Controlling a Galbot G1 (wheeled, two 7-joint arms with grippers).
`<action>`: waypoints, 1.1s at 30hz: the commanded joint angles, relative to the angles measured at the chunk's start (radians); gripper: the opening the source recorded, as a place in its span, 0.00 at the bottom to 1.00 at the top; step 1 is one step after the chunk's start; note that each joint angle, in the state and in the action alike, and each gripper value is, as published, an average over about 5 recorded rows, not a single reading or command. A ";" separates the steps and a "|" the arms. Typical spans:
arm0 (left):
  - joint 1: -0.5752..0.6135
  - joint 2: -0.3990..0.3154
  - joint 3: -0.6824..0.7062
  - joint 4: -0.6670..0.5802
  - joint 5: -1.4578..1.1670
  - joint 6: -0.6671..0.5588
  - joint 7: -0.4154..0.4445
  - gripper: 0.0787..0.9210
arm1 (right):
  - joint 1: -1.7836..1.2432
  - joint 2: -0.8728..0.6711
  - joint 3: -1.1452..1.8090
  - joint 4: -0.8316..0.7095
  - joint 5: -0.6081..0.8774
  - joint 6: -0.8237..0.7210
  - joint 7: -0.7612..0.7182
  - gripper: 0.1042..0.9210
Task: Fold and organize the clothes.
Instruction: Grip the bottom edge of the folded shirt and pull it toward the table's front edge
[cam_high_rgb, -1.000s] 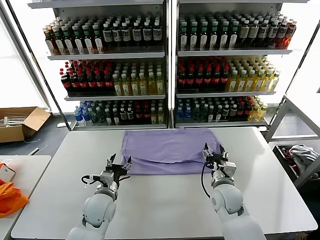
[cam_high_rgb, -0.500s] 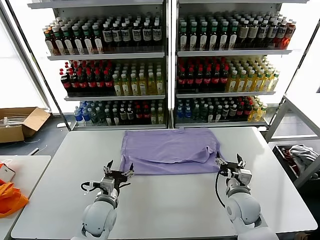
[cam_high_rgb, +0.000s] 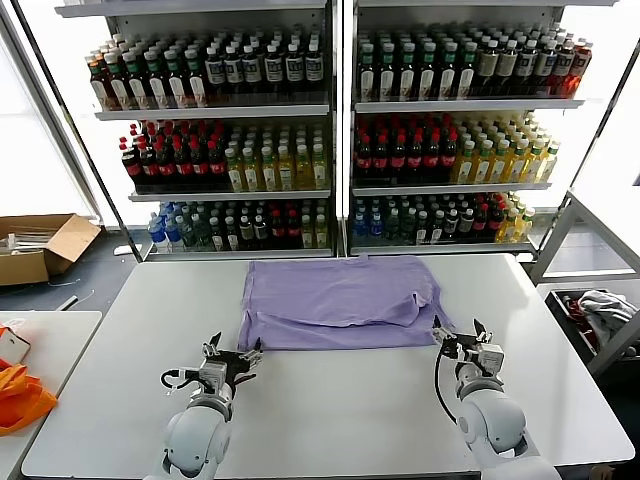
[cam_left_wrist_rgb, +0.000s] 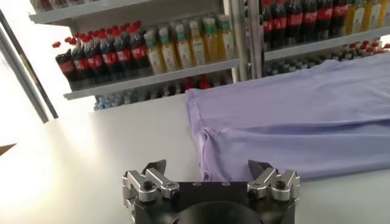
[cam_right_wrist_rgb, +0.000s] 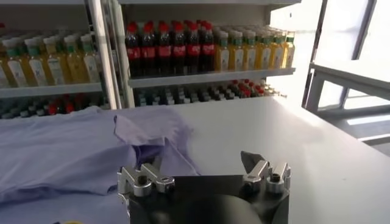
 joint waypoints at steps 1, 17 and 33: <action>-0.022 0.006 -0.006 0.020 -0.074 0.037 -0.007 0.88 | 0.015 0.001 -0.007 -0.052 0.001 -0.024 -0.015 0.88; -0.004 0.012 0.022 -0.004 -0.148 0.073 -0.028 0.61 | -0.001 0.015 -0.014 -0.074 0.007 -0.025 -0.034 0.46; 0.077 0.029 0.016 -0.112 -0.086 0.046 -0.016 0.07 | -0.096 0.024 -0.014 0.134 0.008 -0.024 -0.024 0.05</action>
